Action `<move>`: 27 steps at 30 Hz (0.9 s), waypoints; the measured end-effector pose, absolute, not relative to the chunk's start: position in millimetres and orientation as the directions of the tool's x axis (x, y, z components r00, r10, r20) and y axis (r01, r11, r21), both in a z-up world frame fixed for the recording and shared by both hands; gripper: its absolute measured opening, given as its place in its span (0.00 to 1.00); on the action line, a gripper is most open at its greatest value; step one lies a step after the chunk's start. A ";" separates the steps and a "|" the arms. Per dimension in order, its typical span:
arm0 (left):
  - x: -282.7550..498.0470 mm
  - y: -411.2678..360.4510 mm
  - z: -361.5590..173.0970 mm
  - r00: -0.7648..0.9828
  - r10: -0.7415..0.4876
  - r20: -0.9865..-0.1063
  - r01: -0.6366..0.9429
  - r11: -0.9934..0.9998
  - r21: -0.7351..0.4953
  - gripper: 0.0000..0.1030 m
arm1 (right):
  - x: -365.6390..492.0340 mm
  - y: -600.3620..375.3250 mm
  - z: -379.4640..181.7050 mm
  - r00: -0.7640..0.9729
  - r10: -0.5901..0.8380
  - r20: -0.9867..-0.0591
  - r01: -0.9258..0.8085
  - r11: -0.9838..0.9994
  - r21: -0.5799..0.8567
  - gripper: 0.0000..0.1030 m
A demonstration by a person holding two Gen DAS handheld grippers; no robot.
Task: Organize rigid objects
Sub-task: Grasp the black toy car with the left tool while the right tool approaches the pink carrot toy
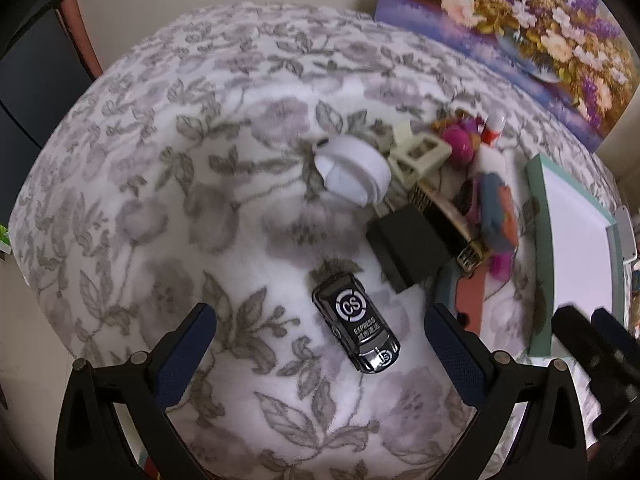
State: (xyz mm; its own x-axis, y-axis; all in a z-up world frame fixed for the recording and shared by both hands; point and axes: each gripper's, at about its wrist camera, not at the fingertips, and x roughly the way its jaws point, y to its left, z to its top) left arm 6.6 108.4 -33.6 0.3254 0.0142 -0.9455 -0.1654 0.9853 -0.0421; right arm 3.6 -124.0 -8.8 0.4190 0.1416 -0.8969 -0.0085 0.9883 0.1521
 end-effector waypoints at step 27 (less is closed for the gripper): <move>15.0 73.3 -63.4 0.274 -0.027 -0.961 -0.054 0.998 -0.043 0.45 | 38.2 -72.4 -62.9 0.291 0.239 -0.926 -0.059 0.971 0.232 0.59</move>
